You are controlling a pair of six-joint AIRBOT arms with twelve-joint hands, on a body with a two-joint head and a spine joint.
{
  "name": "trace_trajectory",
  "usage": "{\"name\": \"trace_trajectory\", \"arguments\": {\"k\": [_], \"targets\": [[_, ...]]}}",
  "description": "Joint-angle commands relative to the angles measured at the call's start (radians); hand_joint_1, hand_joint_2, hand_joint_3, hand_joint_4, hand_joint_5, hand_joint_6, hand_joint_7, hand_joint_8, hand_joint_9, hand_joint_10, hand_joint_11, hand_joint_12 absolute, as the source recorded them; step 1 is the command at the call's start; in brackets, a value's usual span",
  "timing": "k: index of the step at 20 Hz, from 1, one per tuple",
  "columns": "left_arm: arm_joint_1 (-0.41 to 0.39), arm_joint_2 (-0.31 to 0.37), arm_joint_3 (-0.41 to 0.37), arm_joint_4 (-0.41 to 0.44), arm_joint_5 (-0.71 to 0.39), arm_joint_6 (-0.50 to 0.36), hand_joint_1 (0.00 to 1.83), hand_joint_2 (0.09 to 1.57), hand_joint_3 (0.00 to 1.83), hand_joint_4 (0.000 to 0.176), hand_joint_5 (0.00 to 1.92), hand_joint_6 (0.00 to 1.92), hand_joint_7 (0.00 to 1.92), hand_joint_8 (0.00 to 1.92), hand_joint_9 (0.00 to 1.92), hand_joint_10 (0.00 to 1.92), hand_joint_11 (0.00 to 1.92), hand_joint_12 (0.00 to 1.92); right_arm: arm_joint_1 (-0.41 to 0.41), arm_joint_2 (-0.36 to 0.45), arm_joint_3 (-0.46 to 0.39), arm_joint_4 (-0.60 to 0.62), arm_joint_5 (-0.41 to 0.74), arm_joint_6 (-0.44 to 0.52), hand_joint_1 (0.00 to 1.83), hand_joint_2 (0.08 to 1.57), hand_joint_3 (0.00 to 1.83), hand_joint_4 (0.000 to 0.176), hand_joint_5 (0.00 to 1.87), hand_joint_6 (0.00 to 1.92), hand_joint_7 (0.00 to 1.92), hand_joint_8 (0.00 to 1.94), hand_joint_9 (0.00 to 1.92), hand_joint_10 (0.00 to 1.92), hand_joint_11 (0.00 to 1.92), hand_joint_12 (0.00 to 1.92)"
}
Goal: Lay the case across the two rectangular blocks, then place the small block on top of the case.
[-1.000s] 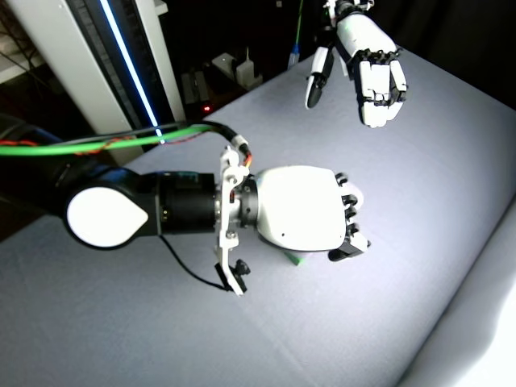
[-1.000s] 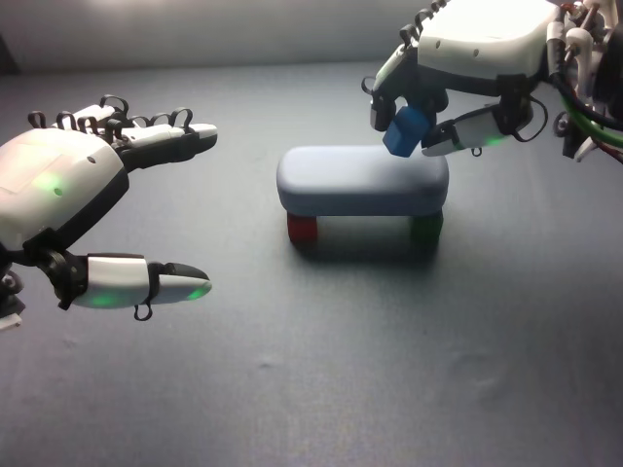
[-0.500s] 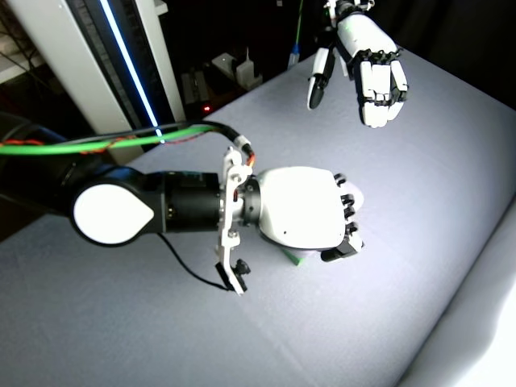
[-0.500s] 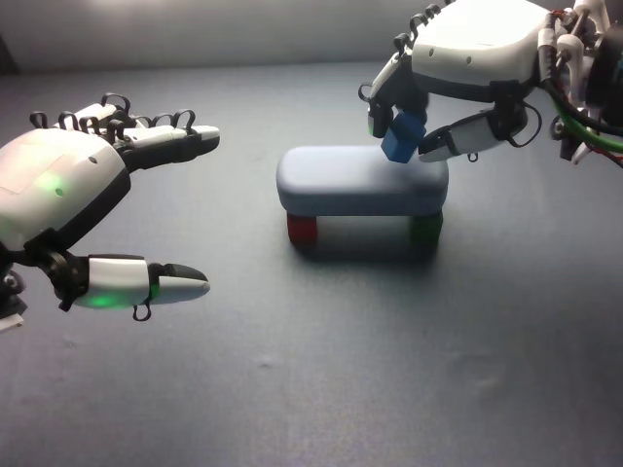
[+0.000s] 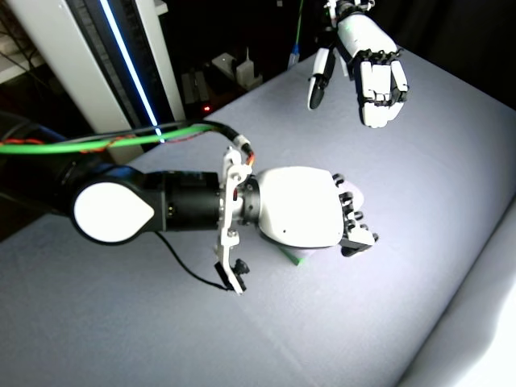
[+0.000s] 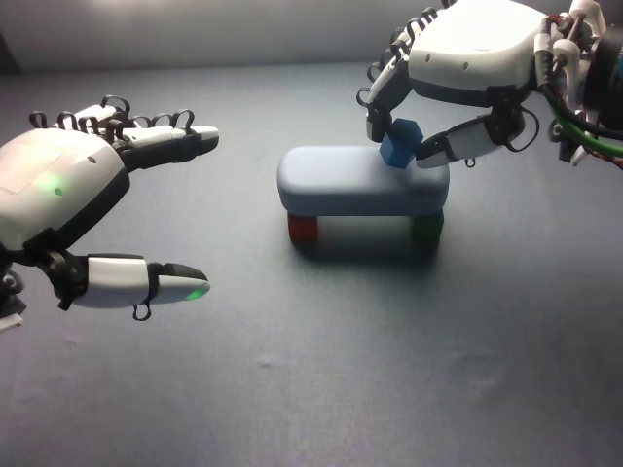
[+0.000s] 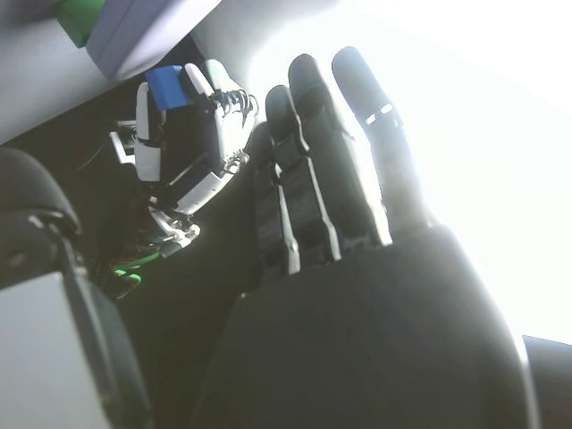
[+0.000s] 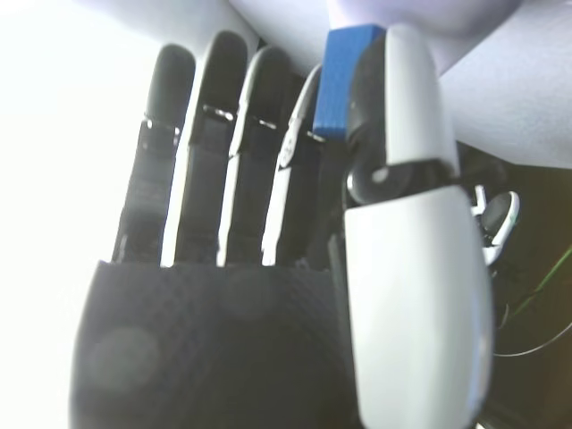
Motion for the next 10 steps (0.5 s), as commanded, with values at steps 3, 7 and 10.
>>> {"name": "trace_trajectory", "arguments": {"k": [3,7,10], "targets": [[-0.013,-0.006,0.006,0.007,-0.12,-0.007,0.87,0.86,0.0,0.0,0.45,0.0,0.57,0.0,0.62,0.0,0.17,1.03,0.004,0.005,-0.003,0.028,0.073,0.0,1.12,1.12,0.0,0.0,0.97,1.0,0.82,0.03,0.63,0.73,0.47,1.42],[-0.013,-0.006,0.006,0.008,-0.121,-0.009,0.86,0.86,0.0,0.0,0.46,0.0,0.57,0.0,0.62,0.0,0.16,1.03,0.001,0.005,-0.004,0.028,0.067,0.0,1.1,1.13,0.0,0.0,0.94,1.04,0.78,0.01,0.58,0.66,0.38,1.4],[-0.013,-0.006,0.005,0.009,-0.121,-0.01,0.86,0.85,0.0,0.0,0.46,0.0,0.56,0.0,0.6,0.0,0.15,1.03,-0.003,0.005,-0.003,0.028,0.062,0.0,1.1,1.03,0.0,0.0,0.84,0.06,0.72,0.0,0.59,0.48,0.32,1.36]]}}
